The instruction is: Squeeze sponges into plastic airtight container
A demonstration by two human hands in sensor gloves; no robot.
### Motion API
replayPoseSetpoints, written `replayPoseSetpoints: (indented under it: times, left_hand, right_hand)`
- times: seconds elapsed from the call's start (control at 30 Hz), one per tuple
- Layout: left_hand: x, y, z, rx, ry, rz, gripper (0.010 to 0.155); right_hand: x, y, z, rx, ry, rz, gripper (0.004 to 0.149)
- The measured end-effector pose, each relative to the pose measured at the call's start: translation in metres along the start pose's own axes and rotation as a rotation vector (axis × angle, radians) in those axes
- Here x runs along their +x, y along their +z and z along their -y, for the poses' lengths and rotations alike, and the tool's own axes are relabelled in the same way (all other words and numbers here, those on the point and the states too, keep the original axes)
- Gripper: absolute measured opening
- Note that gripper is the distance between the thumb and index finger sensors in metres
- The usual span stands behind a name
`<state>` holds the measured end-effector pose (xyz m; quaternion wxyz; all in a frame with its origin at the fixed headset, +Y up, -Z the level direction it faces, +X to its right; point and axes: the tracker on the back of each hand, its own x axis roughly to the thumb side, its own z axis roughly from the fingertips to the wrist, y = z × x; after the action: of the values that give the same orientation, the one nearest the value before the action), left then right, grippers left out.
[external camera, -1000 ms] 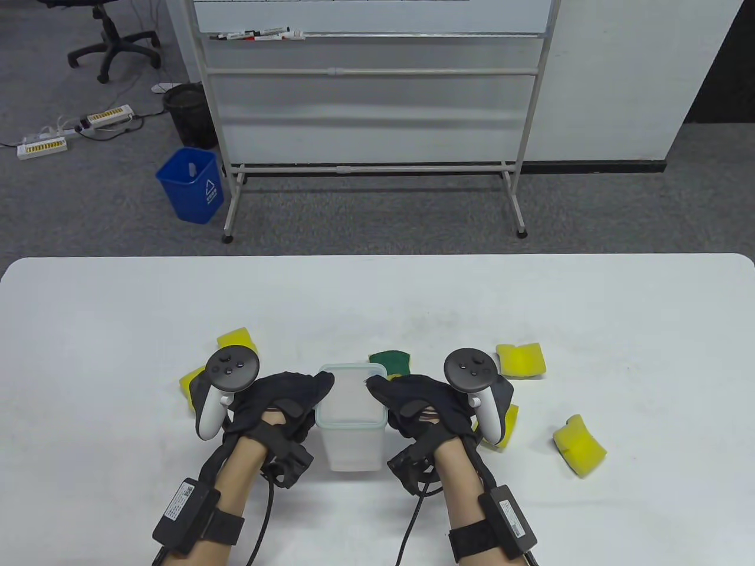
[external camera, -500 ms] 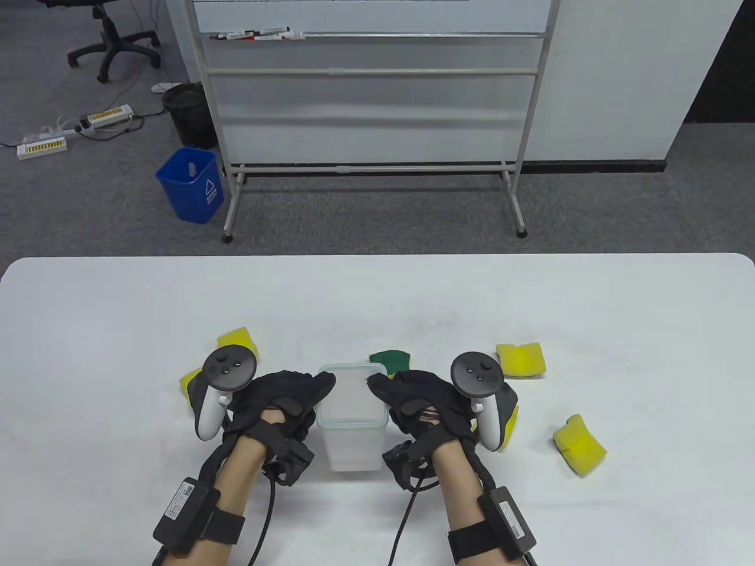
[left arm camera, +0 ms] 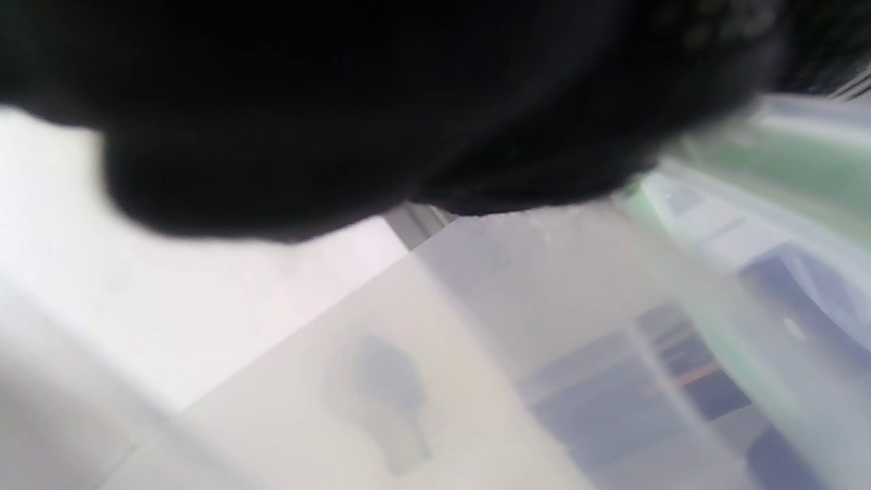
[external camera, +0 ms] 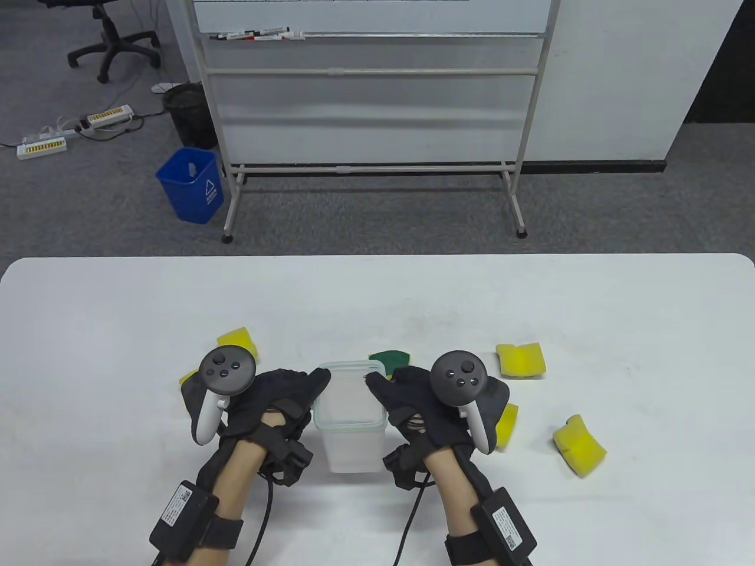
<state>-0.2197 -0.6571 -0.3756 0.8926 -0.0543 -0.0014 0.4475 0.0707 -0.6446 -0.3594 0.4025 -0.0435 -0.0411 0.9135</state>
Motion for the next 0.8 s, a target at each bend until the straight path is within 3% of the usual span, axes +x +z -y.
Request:
replayPoseSetpoints:
  times: [0.23,0.37,0.47,0.63,0.7,0.8]
  left_hand:
    - [0.012,0.009,-0.023,0.003,0.115,0.108,0.049]
    - [0.001,0.006,-0.044,-0.063,0.309,0.16,0.048]
    - [-0.012,0.005,-0.066,-0.044,0.382,0.155,0.048]
    - [-0.05,0.0,-0.096,-0.083,0.322,0.053,0.048]
    - [-0.07,-0.008,-0.094,-0.178,0.221,-0.03,0.048]
    - [-0.089,-0.019,-0.078,-0.237,0.109,-0.165,0.048]
  right_hand:
    - [0.018,0.013,0.01,-0.053,-0.02,0.113,0.051]
    - [0.024,0.019,0.016,-0.017,-0.169,0.154,0.059]
    - [0.022,0.019,0.024,-0.044,-0.19,0.164,0.06]
    - [0.01,0.015,0.039,-0.076,-0.243,0.121,0.06]
    - [0.006,0.013,0.044,-0.085,-0.254,0.109,0.059]
    - [0.001,0.011,0.05,-0.101,-0.26,0.093,0.059]
